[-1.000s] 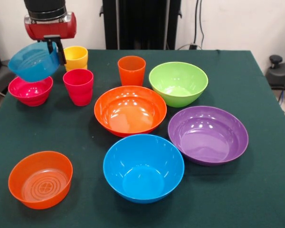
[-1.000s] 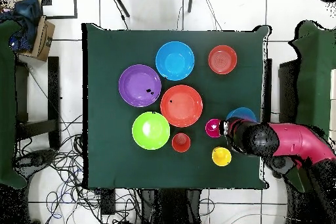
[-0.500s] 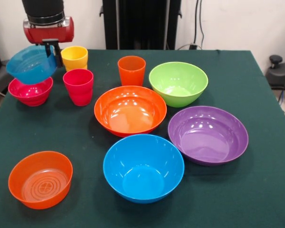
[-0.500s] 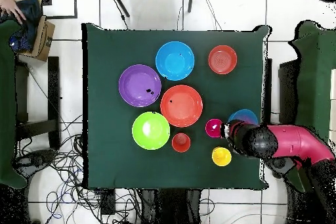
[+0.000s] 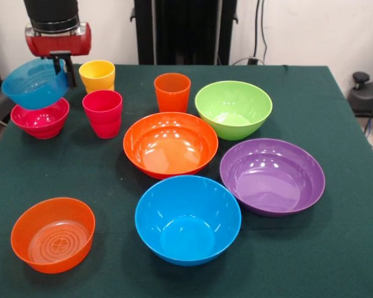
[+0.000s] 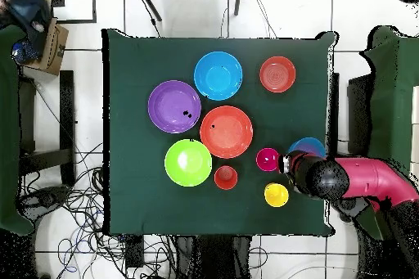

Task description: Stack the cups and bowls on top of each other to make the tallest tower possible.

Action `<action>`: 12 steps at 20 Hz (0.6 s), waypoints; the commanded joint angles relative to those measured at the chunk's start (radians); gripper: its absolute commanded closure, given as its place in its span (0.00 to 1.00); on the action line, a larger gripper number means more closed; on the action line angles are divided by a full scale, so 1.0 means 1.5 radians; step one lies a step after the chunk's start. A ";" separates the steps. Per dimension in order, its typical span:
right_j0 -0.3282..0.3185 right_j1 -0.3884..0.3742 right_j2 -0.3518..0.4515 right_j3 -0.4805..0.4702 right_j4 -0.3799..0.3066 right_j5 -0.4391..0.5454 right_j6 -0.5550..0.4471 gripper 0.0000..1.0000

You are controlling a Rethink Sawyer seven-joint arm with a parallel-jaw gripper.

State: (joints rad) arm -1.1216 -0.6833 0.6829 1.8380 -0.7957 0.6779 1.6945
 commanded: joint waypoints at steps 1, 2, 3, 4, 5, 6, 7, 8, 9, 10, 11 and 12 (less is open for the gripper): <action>0.003 0.051 0.012 -0.039 -0.055 0.003 -0.163 1.00; 0.001 0.053 0.013 -0.041 -0.056 0.003 -0.165 1.00; -0.001 0.054 0.014 -0.041 -0.056 0.004 -0.166 1.00; -0.001 0.055 0.014 -0.042 -0.057 0.003 -0.167 1.00; -0.001 0.057 0.014 -0.044 -0.059 0.003 -0.166 1.00; 0.000 0.060 0.013 -0.047 -0.061 0.002 -0.166 1.00; 0.000 0.061 0.013 -0.048 -0.062 0.001 -0.165 1.00; 0.001 0.063 0.012 -0.049 -0.064 0.001 -0.164 1.00; 0.001 0.064 0.012 -0.050 -0.065 0.000 -0.163 1.00; 0.002 0.065 0.012 -0.051 -0.065 0.000 -0.162 1.00; 0.001 0.065 0.012 -0.050 -0.066 0.000 -0.162 1.00; 0.000 0.065 0.013 -0.049 -0.066 0.000 -0.163 1.00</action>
State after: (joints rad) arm -1.1365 -0.6261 0.6831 1.8204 -0.8136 0.6777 1.6945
